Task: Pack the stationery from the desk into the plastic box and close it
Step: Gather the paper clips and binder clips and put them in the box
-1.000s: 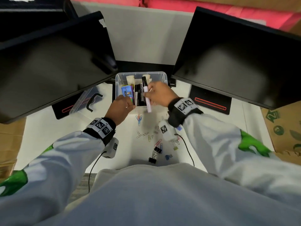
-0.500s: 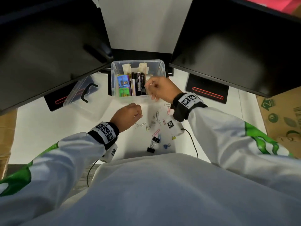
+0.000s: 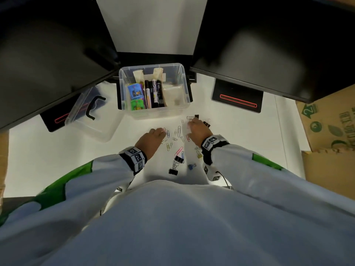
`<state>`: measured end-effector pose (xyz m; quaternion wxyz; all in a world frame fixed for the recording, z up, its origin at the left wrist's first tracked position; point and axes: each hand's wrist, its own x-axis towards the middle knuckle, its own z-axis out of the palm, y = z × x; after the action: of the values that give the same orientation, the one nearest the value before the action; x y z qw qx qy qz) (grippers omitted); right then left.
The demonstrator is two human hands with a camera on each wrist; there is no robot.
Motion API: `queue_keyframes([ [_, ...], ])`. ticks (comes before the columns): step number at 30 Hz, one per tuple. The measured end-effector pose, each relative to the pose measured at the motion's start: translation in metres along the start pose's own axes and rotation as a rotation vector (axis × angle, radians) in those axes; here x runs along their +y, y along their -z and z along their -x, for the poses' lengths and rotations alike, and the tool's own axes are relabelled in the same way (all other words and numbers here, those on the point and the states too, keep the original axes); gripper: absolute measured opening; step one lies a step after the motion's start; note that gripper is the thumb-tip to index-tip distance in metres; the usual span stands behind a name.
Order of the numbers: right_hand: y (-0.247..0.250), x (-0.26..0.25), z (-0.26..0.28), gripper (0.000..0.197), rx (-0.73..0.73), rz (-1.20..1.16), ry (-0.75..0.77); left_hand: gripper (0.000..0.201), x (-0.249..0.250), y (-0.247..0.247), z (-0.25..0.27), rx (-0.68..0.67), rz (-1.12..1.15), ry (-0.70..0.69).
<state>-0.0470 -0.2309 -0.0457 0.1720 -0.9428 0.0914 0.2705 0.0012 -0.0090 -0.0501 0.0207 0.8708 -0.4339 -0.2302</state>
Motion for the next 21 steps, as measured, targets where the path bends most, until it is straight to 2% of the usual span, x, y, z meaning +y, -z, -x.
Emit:
queue_keyframes([
  [6,-0.015,-0.011,0.006,0.049,-0.097,0.07,0.279,0.052,0.002,-0.007,-0.006,-0.017,0.12,0.066],
  [8,-0.016,-0.006,0.008,0.063,-0.08,0.023,0.29,0.055,0.001,-0.004,-0.008,-0.011,0.116,0.111],
  [11,-0.014,0.0,0.008,0.099,-0.026,-0.015,0.184,0.069,-0.008,0.002,-0.005,-0.022,0.095,0.298],
  [13,-0.015,-0.003,0.006,0.114,-0.036,0.084,0.201,0.079,-0.013,0.002,-0.003,-0.048,0.134,0.374],
  [14,-0.017,-0.007,0.004,0.116,-0.053,0.14,0.232,0.081,-0.013,0.0,-0.003,-0.06,0.157,0.364],
  [18,-0.023,-0.031,-0.004,0.096,-0.067,0.172,0.311,0.079,0.005,-0.007,-0.01,-0.07,0.205,0.233],
  [21,-0.025,-0.037,-0.008,0.06,-0.046,0.12,0.344,0.07,0.013,-0.01,-0.014,-0.06,0.254,0.236],
])
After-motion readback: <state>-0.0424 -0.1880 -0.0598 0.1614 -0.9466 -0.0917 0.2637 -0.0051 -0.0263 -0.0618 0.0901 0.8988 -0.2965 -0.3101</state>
